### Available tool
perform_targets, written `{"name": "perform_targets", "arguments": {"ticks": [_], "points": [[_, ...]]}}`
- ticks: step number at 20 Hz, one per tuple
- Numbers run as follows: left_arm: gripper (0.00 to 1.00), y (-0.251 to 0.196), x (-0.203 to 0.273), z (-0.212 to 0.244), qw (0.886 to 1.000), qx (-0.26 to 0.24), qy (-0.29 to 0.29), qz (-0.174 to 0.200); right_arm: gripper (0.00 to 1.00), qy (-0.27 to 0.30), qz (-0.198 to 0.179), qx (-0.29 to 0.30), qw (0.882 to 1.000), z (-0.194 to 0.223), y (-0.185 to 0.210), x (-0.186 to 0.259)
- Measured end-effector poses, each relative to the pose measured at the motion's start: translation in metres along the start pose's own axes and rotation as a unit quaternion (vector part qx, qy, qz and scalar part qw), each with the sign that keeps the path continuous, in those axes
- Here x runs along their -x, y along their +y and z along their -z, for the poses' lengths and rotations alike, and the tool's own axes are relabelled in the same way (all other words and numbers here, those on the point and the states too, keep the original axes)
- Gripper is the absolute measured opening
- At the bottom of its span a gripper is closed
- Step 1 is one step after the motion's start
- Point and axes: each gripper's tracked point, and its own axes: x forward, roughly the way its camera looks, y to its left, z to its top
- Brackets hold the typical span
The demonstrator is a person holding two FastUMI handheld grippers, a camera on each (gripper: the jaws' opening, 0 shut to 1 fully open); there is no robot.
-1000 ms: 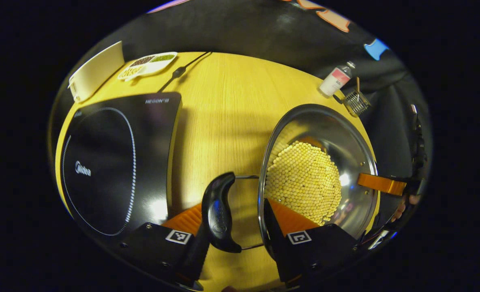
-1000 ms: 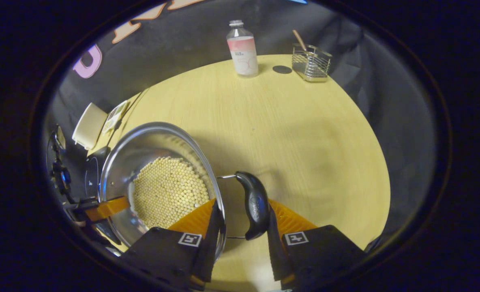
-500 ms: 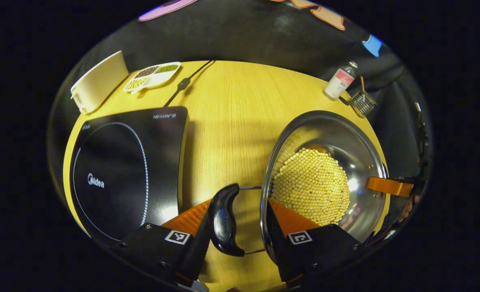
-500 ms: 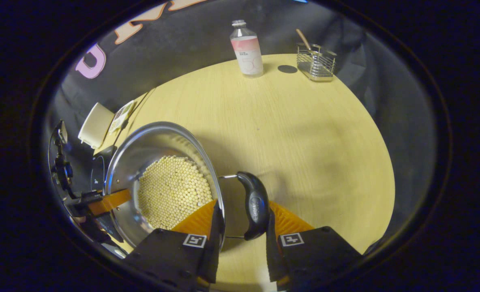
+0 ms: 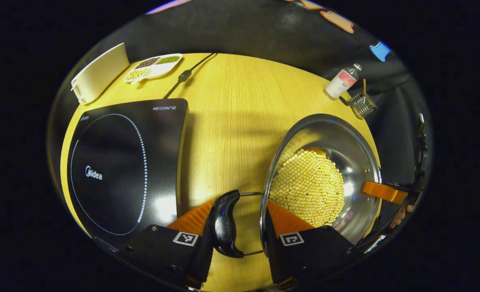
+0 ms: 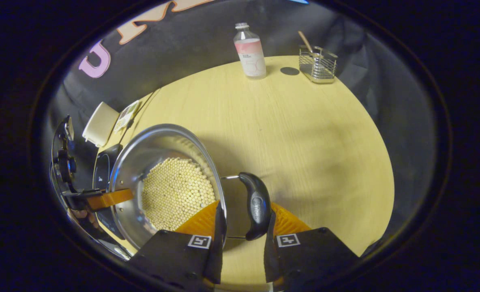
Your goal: First push the handle of the pot to place it horizontally, then grasp the pot with both hands and set it on the induction cooktop.
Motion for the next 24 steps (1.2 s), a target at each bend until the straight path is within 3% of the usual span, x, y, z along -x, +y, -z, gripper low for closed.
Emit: {"name": "perform_targets", "arguments": {"ticks": [1,2,5,12,16,22,23,24], "points": [[0.58,0.003,0.006,-0.002,1.0,-0.002,-0.005,-0.003,0.36,-0.004,-0.004,-0.003,1.0,-0.001,0.003,0.007],[0.58,0.008,0.011,-0.004,1.0,-0.002,-0.008,-0.006,0.43,-0.007,-0.008,-0.002,1.0,0.001,0.009,0.015],[0.58,0.027,0.034,-0.012,0.999,0.007,-0.022,-0.023,0.43,-0.01,-0.03,0.003,0.999,-0.002,0.035,0.025],[0.58,0.109,0.105,-0.026,0.997,0.028,-0.054,-0.048,0.43,-0.022,-0.067,0.028,0.997,-0.005,0.142,0.034],[0.59,0.179,0.113,-0.033,0.997,0.037,-0.063,-0.041,0.43,-0.027,-0.06,0.041,0.997,0.003,0.215,0.027],[0.57,0.269,0.097,-0.044,0.999,0.017,-0.04,-0.015,0.43,-0.013,-0.015,0.019,1.0,0.029,0.298,0.002],[0.58,0.278,0.096,-0.043,0.999,0.016,-0.031,-0.013,0.36,-0.008,-0.008,0.019,1.0,0.033,0.305,-0.001],[0.58,0.288,0.096,-0.045,0.999,0.011,-0.033,-0.01,0.43,-0.008,-0.004,0.019,1.0,0.036,0.315,-0.005]]}}
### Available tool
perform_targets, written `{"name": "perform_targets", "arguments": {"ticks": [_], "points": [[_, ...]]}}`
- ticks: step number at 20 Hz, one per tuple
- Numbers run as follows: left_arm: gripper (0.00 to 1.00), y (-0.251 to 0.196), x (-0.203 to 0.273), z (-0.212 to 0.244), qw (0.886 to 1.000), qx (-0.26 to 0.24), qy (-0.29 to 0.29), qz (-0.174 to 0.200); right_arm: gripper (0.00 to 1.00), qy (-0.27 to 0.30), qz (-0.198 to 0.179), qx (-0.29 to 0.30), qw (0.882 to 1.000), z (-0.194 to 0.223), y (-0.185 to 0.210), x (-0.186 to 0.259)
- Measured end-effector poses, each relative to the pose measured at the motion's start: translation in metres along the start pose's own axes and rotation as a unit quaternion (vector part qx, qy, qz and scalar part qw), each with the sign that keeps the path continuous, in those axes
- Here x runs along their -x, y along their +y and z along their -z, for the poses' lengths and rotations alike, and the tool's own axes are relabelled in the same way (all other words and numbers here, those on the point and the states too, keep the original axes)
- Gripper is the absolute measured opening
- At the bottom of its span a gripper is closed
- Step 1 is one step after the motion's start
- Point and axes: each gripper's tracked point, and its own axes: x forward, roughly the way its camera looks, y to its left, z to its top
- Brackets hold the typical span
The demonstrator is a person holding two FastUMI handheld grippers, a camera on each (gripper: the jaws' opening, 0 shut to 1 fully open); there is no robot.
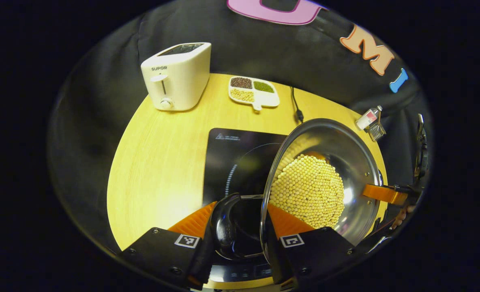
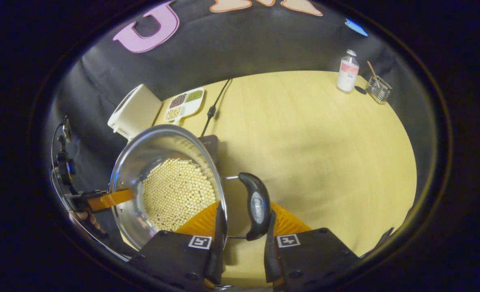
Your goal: First push the handle of the pot to place it horizontally, then grasp the pot with both hands and set it on the induction cooktop.
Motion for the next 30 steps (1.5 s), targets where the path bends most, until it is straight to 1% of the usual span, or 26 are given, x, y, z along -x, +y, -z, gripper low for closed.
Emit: {"name": "perform_targets", "arguments": {"ticks": [2,3,4,5,7,8,9,10,11,13,14,15,17,18,19,20,23,24,25,28,29,30], "points": [[0.58,0.011,0.003,-0.003,1.0,-0.01,-0.005,0.002,0.44,-0.004,0.009,-0.01,1.0,0.001,0.013,-0.007],[0.58,0.015,0.003,-0.01,1.0,-0.02,-0.02,0.002,0.36,-0.009,0.013,-0.013,1.0,0.0,0.016,-0.008],[0.58,0.018,0.001,-0.012,0.999,-0.027,-0.02,0.0,0.36,-0.013,0.015,-0.016,1.0,0.001,0.017,-0.006],[0.58,0.02,0.003,-0.015,0.999,-0.033,-0.025,0.0,0.44,-0.017,0.016,-0.021,1.0,-0.002,0.018,-0.008],[0.62,0.022,-0.001,-0.016,0.999,-0.041,-0.024,-0.001,0.42,-0.02,0.025,-0.026,0.999,-0.002,0.017,-0.008],[0.62,0.023,-0.001,-0.016,0.999,-0.044,-0.026,-0.006,0.47,-0.021,0.022,-0.028,0.999,0.003,0.018,-0.011],[0.67,0.028,0.001,-0.017,0.998,-0.047,-0.037,-0.021,0.53,-0.023,0.026,-0.03,0.999,0.007,0.016,-0.011],[0.69,0.033,0.002,-0.021,0.996,-0.056,-0.052,-0.041,0.72,-0.036,0.023,-0.033,0.999,0.006,0.018,-0.006],[0.77,0.036,0.006,-0.023,0.994,-0.07,-0.066,-0.055,0.72,-0.048,0.019,-0.037,0.998,0.005,0.018,0.001],[0.92,0.038,0.021,-0.03,0.987,-0.095,-0.1,-0.079,0.91,-0.059,0.003,-0.034,0.998,0.011,0.019,0.007],[0.94,0.034,0.03,-0.036,0.984,-0.098,-0.12,-0.087,1.0,-0.062,0.0,-0.03,0.998,0.013,0.015,0.013],[0.93,0.029,0.038,-0.041,0.981,-0.099,-0.137,-0.091,0.94,-0.071,-0.004,-0.03,0.997,0.012,0.011,0.019],[0.93,0.016,0.062,-0.047,0.975,-0.101,-0.168,-0.103,0.94,-0.091,-0.024,-0.035,0.995,0.009,0.007,0.034],[0.93,0.009,0.075,-0.048,0.972,-0.103,-0.183,-0.11,1.0,-0.101,-0.037,-0.036,0.994,0.008,0.004,0.044],[0.93,-0.003,0.09,-0.047,0.969,-0.103,-0.195,-0.114,0.94,-0.11,-0.05,-0.035,0.992,0.006,-0.001,0.054],[0.93,-0.017,0.107,-0.044,0.965,-0.102,-0.211,-0.118,0.94,-0.122,-0.065,-0.035,0.99,0.006,-0.007,0.068],[0.93,-0.074,0.158,-0.028,0.954,-0.091,-0.256,-0.124,0.94,-0.164,-0.112,-0.038,0.979,0.001,-0.035,0.12],[0.95,-0.098,0.173,-0.023,0.95,-0.083,-0.277,-0.121,0.93,-0.183,-0.125,-0.034,0.974,-0.001,-0.048,0.139],[0.92,-0.123,0.187,-0.016,0.946,-0.071,-0.295,-0.115,0.92,-0.204,-0.134,-0.027,0.969,-0.005,-0.062,0.156],[0.92,-0.191,0.222,0.013,0.94,-0.033,-0.325,-0.1,0.92,-0.251,-0.143,-0.008,0.957,-0.002,-0.1,0.201],[0.92,-0.211,0.233,0.021,0.938,-0.03,-0.332,-0.096,0.99,-0.255,-0.147,-0.01,0.956,0.003,-0.109,0.216],[0.92,-0.231,0.251,0.027,0.931,-0.037,-0.35,-0.092,0.92,-0.268,-0.159,-0.01,0.95,0.006,-0.115,0.236]]}}
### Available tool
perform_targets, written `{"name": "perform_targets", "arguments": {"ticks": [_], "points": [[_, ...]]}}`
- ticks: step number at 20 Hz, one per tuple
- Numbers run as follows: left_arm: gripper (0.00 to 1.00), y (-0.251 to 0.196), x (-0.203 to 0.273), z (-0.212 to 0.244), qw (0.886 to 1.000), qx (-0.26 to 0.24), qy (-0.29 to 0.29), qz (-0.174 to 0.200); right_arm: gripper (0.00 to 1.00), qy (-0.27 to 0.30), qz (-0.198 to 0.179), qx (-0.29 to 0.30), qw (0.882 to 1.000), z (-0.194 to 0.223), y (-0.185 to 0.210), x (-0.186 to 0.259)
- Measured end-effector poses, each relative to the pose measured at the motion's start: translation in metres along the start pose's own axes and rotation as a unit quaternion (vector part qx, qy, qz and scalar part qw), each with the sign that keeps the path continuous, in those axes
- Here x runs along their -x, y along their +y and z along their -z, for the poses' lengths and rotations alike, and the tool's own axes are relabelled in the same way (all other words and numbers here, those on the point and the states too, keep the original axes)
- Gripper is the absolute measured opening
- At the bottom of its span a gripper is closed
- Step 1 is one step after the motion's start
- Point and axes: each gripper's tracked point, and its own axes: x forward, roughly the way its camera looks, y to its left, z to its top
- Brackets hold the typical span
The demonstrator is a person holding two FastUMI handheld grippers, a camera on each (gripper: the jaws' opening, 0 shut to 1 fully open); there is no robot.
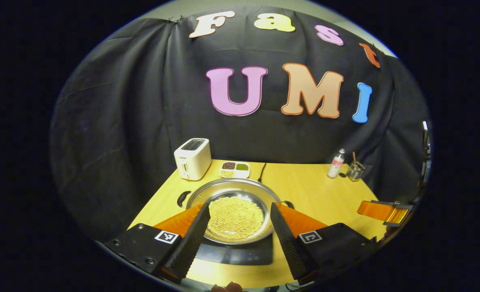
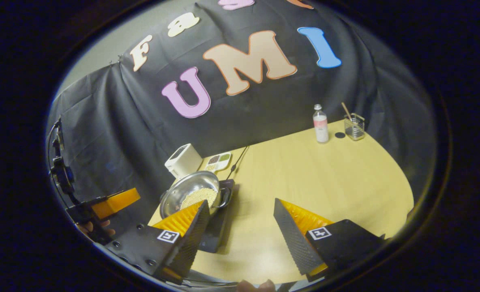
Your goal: First push the handle of the pot to place it horizontally, then grasp the pot with both hands and set it on the induction cooktop.
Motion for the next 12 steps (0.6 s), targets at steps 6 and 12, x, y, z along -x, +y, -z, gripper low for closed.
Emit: {"name": "perform_targets", "arguments": {"ticks": [6,12], "points": [[0.89,-0.06,0.073,-0.072,0.991,-0.062,-0.12,0.018,0.92,-0.105,-0.01,0.013,0.994,-0.062,-0.011,0.075],[0.89,-0.07,0.114,-0.086,0.986,-0.039,-0.158,0.045,0.91,-0.2,0.02,0.075,0.977,-0.114,0.006,0.145]]}}
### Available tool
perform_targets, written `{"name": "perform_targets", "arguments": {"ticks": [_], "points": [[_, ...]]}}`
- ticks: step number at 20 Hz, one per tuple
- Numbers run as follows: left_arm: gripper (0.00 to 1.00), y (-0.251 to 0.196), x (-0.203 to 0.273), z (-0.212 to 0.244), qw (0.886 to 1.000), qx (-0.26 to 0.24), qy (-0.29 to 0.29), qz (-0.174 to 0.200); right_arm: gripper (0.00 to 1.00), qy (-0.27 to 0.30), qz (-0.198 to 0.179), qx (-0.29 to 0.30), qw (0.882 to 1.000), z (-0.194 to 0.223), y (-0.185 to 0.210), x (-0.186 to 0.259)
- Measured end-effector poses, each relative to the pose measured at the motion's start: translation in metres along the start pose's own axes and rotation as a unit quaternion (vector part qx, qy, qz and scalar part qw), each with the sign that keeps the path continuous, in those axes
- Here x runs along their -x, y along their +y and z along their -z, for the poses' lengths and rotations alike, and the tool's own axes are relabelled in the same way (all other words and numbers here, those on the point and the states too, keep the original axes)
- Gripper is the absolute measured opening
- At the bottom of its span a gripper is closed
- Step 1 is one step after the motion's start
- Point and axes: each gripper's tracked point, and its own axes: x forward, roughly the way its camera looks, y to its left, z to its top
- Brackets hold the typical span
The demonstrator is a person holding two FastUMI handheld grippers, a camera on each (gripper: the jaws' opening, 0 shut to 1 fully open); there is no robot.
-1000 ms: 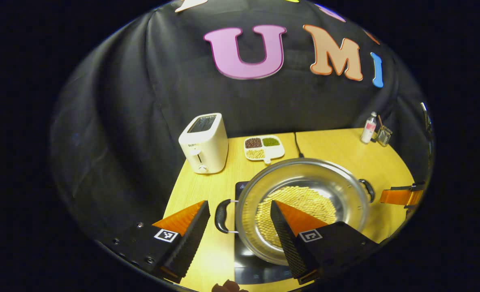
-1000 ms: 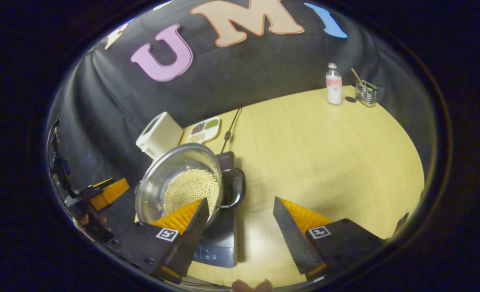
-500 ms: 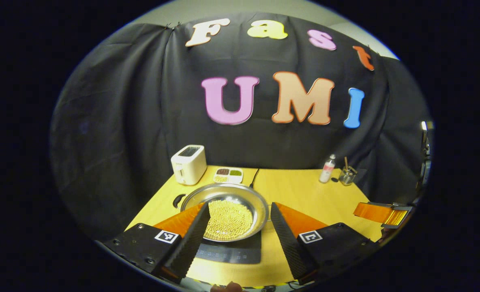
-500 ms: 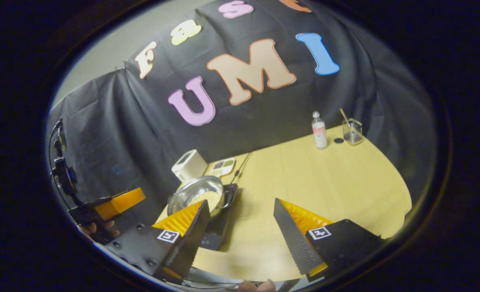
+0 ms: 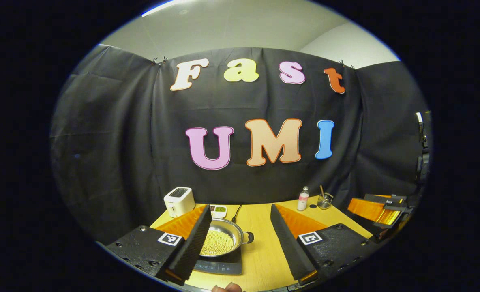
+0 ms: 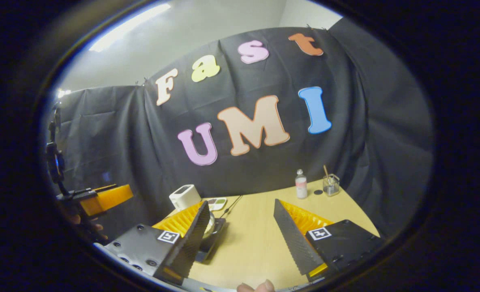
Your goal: First push the handle of the pot to place it horizontally, then grasp the pot with both hands and set it on the induction cooktop.
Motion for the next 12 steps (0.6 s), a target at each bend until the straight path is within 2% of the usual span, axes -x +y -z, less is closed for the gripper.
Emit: {"name": "perform_targets", "arguments": {"ticks": [1,2,3,6,7,8,11,12], "points": [[0.89,0.002,0.005,-0.005,1.0,0.0,-0.006,0.004,0.98,-0.018,0.006,0.007,1.0,-0.01,0.001,0.005],[0.89,0.006,0.01,-0.007,1.0,0.0,-0.011,0.007,0.95,-0.032,0.015,0.017,0.999,-0.014,0.002,0.011],[0.89,0.011,0.014,-0.008,1.0,0.003,-0.013,0.008,0.98,-0.036,0.022,0.026,0.999,-0.016,0.004,0.017],[0.89,0.029,0.031,0.0,1.0,0.016,-0.01,0.005,0.98,-0.037,0.03,0.045,0.998,-0.007,0.02,0.031],[0.89,0.032,0.036,0.001,1.0,0.017,-0.013,0.004,0.91,-0.034,0.034,0.049,0.998,-0.004,0.022,0.034],[0.89,0.034,0.041,0.002,1.0,0.016,-0.017,0.007,0.98,-0.03,0.035,0.051,0.998,0.002,0.029,0.043],[0.89,0.037,0.054,0.004,1.0,0.005,-0.023,0.013,0.98,-0.022,0.038,0.067,0.997,0.008,0.039,0.055],[0.89,0.036,0.057,0.0,0.999,0.004,-0.03,0.016,0.91,-0.023,0.037,0.07,0.997,0.007,0.043,0.056]]}}
